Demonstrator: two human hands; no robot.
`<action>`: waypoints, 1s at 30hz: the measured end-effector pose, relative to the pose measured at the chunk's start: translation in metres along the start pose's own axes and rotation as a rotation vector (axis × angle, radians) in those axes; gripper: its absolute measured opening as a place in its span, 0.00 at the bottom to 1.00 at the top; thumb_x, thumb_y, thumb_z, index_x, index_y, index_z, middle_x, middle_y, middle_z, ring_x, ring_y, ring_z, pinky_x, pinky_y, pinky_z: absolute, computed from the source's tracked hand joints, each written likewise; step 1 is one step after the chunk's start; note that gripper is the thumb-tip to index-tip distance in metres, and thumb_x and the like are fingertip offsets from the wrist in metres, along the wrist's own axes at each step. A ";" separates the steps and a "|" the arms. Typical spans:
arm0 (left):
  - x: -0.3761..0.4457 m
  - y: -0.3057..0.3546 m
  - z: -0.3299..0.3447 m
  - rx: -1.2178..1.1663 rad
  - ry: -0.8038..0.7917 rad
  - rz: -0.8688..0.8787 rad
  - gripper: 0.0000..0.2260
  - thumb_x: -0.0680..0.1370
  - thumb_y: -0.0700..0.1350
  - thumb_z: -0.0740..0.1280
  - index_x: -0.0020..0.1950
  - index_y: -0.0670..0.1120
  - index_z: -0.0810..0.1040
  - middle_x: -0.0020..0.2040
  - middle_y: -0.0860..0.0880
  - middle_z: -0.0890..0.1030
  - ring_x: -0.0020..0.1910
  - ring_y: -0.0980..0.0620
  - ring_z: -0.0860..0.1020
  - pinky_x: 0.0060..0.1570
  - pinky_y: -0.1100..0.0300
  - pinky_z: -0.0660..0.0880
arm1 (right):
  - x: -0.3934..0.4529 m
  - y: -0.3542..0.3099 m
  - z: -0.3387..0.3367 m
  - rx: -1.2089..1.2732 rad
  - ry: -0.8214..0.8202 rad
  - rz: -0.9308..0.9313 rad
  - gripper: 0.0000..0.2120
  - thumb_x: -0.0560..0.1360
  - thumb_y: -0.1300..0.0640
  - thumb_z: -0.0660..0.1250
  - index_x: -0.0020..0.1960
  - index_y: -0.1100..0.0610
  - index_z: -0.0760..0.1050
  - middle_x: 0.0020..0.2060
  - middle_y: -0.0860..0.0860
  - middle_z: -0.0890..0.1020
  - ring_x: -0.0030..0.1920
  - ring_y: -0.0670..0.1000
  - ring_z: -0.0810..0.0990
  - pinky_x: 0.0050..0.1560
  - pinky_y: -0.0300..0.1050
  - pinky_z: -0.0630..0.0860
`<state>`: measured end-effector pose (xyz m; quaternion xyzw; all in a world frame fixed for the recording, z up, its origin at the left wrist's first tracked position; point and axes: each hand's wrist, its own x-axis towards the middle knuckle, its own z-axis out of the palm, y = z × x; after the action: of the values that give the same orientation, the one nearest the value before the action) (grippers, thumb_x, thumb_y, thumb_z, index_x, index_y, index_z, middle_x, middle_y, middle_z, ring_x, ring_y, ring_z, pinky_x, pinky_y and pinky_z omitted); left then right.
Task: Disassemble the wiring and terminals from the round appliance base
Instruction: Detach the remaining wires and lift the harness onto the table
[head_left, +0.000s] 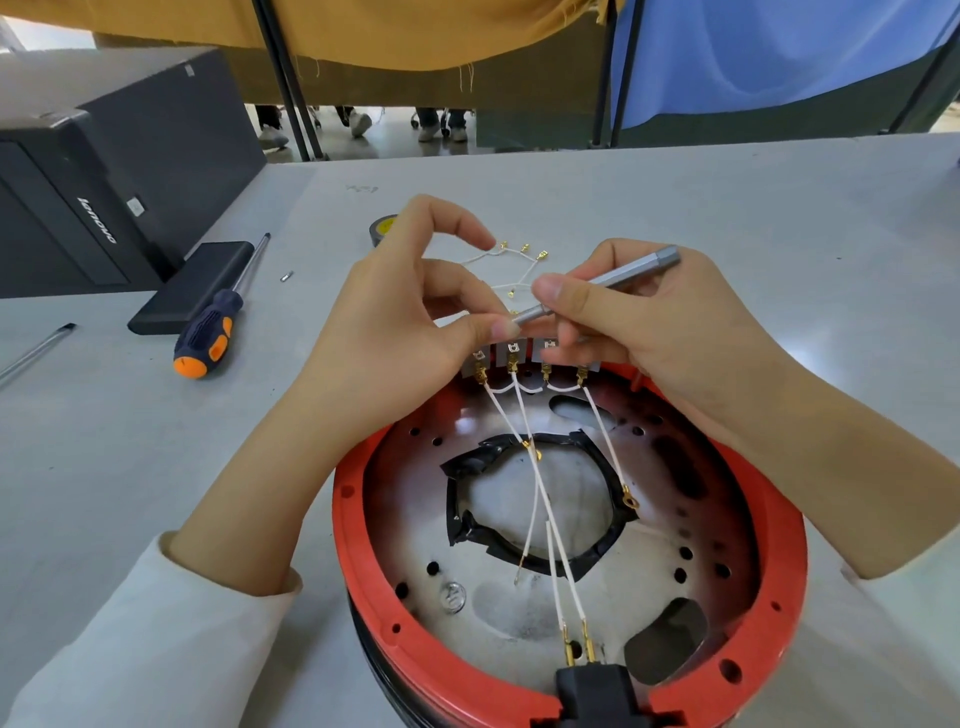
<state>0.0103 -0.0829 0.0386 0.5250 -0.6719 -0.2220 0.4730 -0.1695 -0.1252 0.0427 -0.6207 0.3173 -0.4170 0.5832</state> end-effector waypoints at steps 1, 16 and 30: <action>0.000 -0.001 0.001 0.019 -0.007 0.003 0.21 0.67 0.42 0.74 0.51 0.59 0.69 0.36 0.55 0.84 0.42 0.56 0.82 0.50 0.58 0.75 | 0.000 0.000 0.000 -0.027 0.007 -0.002 0.08 0.71 0.59 0.73 0.37 0.59 0.75 0.27 0.52 0.79 0.37 0.55 0.82 0.39 0.48 0.83; 0.006 -0.009 0.004 0.272 -0.175 -0.229 0.09 0.81 0.48 0.60 0.54 0.54 0.80 0.49 0.58 0.82 0.50 0.58 0.78 0.55 0.63 0.71 | 0.005 -0.003 -0.007 -0.341 0.149 -0.027 0.13 0.72 0.60 0.70 0.32 0.55 0.69 0.22 0.51 0.78 0.19 0.47 0.68 0.21 0.37 0.63; 0.007 -0.008 0.007 0.300 -0.142 -0.226 0.08 0.80 0.47 0.62 0.53 0.52 0.80 0.49 0.56 0.82 0.50 0.57 0.78 0.55 0.64 0.71 | 0.012 0.006 -0.005 -0.352 0.044 -0.024 0.16 0.74 0.62 0.67 0.31 0.55 0.66 0.22 0.54 0.79 0.19 0.50 0.75 0.19 0.30 0.62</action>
<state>0.0086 -0.0938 0.0317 0.6447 -0.6658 -0.2075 0.3131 -0.1677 -0.1387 0.0385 -0.7079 0.3906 -0.3755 0.4532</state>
